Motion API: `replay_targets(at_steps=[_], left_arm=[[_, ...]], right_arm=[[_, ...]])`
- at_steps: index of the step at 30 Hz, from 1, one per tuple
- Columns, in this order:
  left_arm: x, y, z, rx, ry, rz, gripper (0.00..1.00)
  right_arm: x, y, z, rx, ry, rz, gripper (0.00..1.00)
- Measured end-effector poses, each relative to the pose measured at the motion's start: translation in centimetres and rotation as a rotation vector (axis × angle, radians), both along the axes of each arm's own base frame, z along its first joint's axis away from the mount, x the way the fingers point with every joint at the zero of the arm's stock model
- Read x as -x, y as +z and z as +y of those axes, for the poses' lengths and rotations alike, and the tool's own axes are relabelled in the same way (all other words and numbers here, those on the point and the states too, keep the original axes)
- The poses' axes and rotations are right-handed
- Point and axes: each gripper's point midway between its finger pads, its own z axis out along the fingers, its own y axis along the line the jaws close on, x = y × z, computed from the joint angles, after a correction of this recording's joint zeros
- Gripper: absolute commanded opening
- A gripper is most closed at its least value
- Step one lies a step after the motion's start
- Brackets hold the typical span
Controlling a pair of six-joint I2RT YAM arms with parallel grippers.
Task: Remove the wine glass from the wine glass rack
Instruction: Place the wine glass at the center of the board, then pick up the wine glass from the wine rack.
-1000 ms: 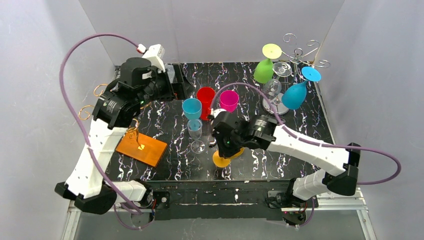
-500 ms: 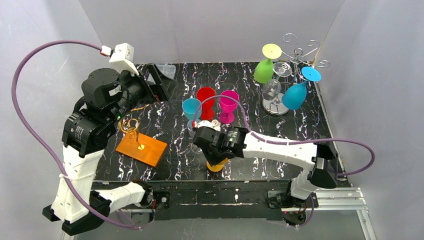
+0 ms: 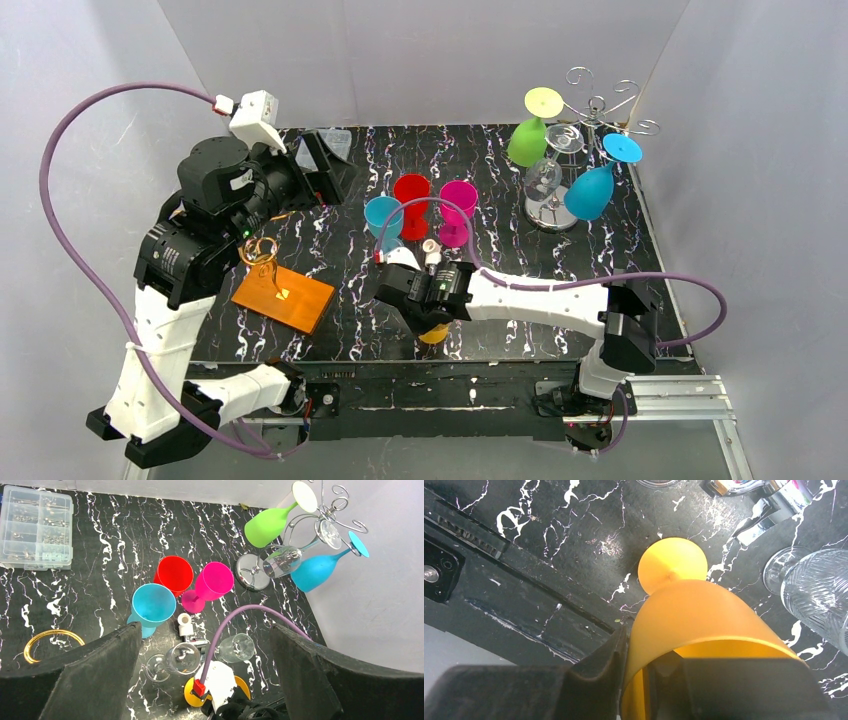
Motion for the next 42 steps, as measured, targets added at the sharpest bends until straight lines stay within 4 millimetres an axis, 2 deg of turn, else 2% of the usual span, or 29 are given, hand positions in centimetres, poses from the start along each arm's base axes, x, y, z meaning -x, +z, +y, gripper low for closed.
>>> replay_targets(at_steps=[5,9,17,28,37,42], left_arm=[[0.0,-0.2,0.0,-0.002,0.000,0.000,0.98],[0.0,-0.3,-0.1,-0.004,-0.005,-0.001,0.98],[0.0,-0.3,-0.1,-0.004,-0.008,-0.004,0.98],[-0.1,-0.7,-0.2,-0.008,-0.012,0.006,0.98],[-0.1,-0.8,-0.3,-0.009,-0.015,0.009,0.98],[-0.1,-0.9,-0.5,-0.008,-0.024,0.013,0.98]], right_arm=[[-0.1,0.4,0.7,0.001,0.002,-0.015,0.48],[-0.1,0.9,1.1,-0.010,0.004,-0.018,0.54],[-0.1,2.3,1.4,-0.022,0.004,-0.025,0.61],[0.0,3.1,0.9,-0.018,-0.001,-0.023,0.71],[-0.1,6.1,0.4,-0.074,-0.012,-0.043,0.76],[-0.7,9.0,0.1,-0.115,-0.035,-0.088,0.81]])
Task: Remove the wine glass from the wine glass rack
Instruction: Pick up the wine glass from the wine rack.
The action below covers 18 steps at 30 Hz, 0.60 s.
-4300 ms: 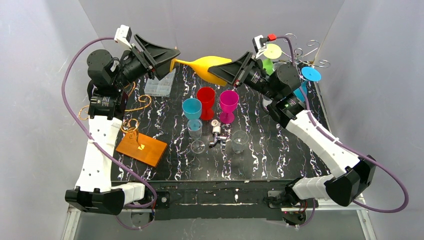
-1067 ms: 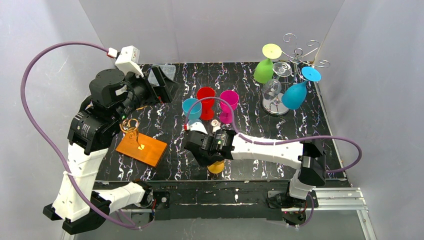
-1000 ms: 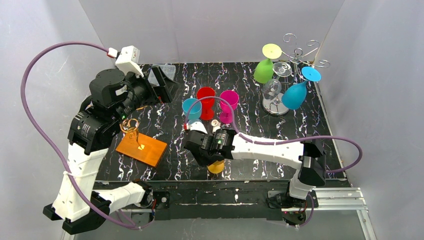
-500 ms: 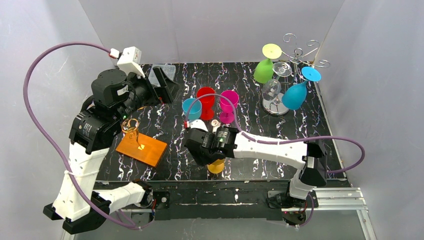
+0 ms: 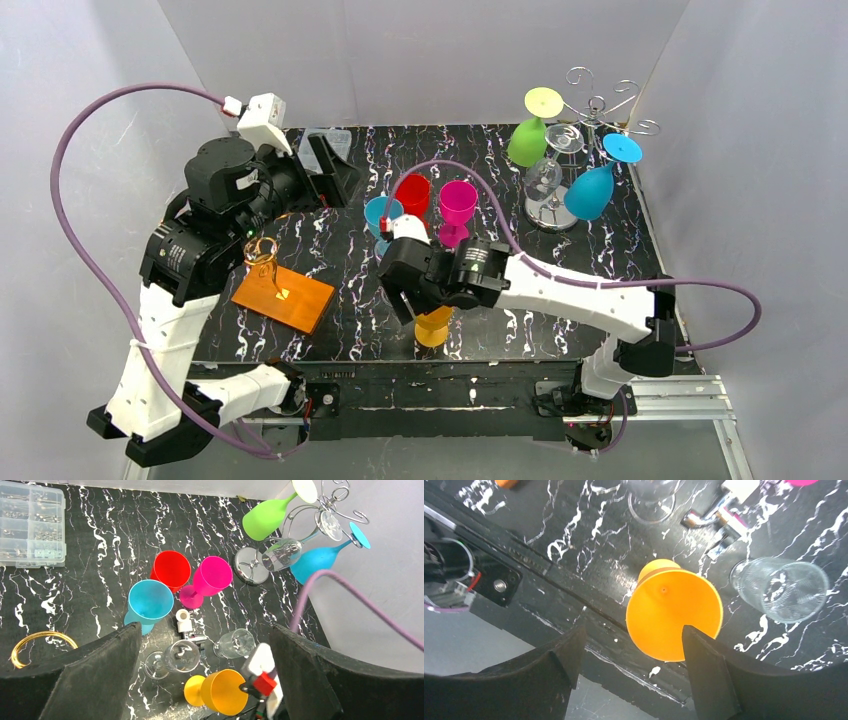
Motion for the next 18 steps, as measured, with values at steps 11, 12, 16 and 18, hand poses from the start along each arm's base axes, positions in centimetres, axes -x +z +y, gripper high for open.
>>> replay_targets(at_steps=[11,12,16,18], left_arm=[[-0.8,-0.7,-1.1,-0.023,-0.034,0.042,0.98],[-0.9,-0.8,-1.2,-0.025,-0.038,0.045,0.98],[-0.9,-1.1,-1.8,-0.025,-0.068,0.061,0.98],[-1.0,-1.4,-2.2,-0.027,-0.085,0.071,0.98]], right_arm=[[-8.9,7.7,-4.7,-0.132,-0.227,-0.130,0.83],[-10.2,8.4,-5.5,-0.142,-0.262,-0.144,0.84],[-14.1,11.5,-8.7,-0.172,-0.378,-0.215,0.87],[-15.5,13.3,-10.4,-0.190,-0.430,-0.259,0.88]])
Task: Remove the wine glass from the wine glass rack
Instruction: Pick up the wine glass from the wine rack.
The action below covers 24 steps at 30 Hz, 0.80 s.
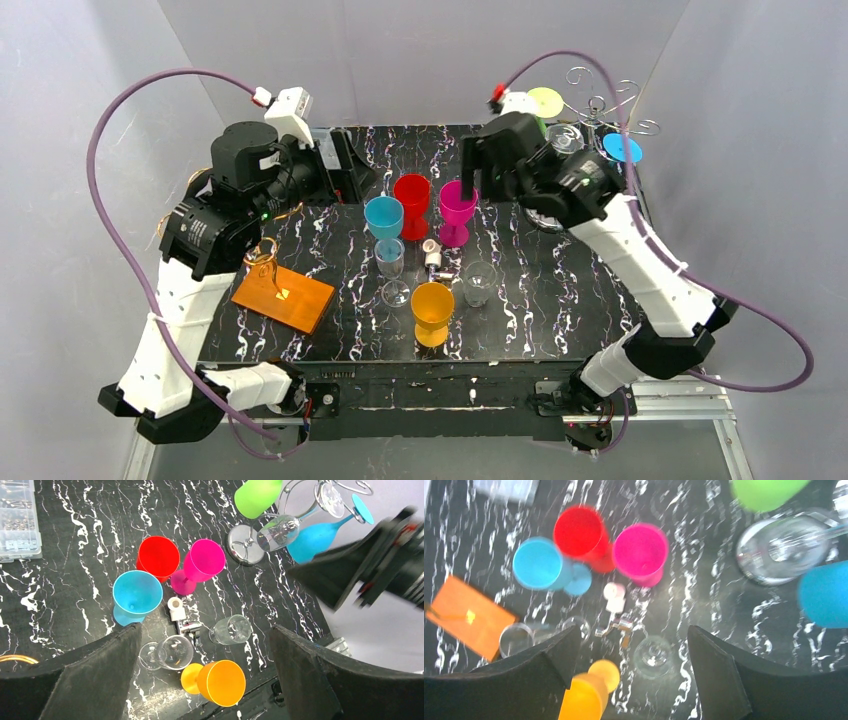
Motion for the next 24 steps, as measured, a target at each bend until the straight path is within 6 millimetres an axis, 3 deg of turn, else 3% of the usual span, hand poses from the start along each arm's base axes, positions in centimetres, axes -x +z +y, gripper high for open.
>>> replay_targets(at_steps=[6,9,12,16,24], left_arm=[[0.1,-0.8,-0.7,-0.009,-0.040,0.031,0.98],[0.3,-0.9,-0.9,-0.008,-0.058,0.036,0.98],[0.4,-0.9,-1.0,-0.008,-0.069,0.036,0.98],[0.6,-0.9,-1.2,-0.012,-0.083,0.037,0.98],[0.7,-0.9,-1.2,-0.014,-0.093,0.034,0.98]], right_arm=[[-4.1,5.0,-7.4,-0.011,-0.210,-0.121,0.89],[-5.5,7.0,-11.4,0.000,-0.320,-0.168,0.90],[-6.6,8.3,-14.1,0.015,-0.395,-0.199,0.95],[-8.2,8.0,-15.8,0.049,-0.426,-0.190,0.99],[-10.7,4.9,-16.1,0.105,-0.402,-0.106,0.98]])
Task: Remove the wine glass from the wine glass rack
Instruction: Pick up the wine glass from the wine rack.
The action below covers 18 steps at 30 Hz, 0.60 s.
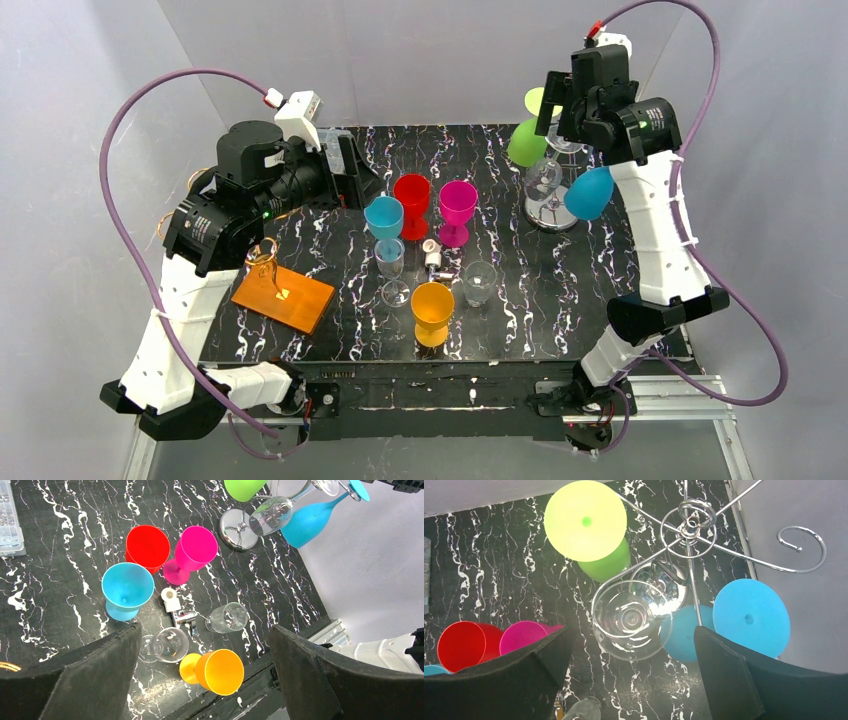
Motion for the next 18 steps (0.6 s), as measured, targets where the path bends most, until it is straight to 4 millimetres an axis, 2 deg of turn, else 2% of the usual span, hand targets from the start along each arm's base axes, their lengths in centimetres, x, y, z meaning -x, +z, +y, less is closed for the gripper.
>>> replay_targets(at_steps=[5,12,18], left_arm=[[0.0,0.0,0.0,0.000,0.000,0.000,0.98],[-0.1,-0.1,0.0,-0.001,0.000,0.002,0.98],[-0.2,-0.2,-0.1,-0.003,0.000,0.006,0.98]], right_arm=[[-0.3,-0.4,-0.5,-0.011,0.005,0.016,0.98],[-0.8,-2.3,0.0,-0.030,0.035,0.063,0.98],[-1.3,-2.9,0.0,-0.040,0.039,0.071,0.98]])
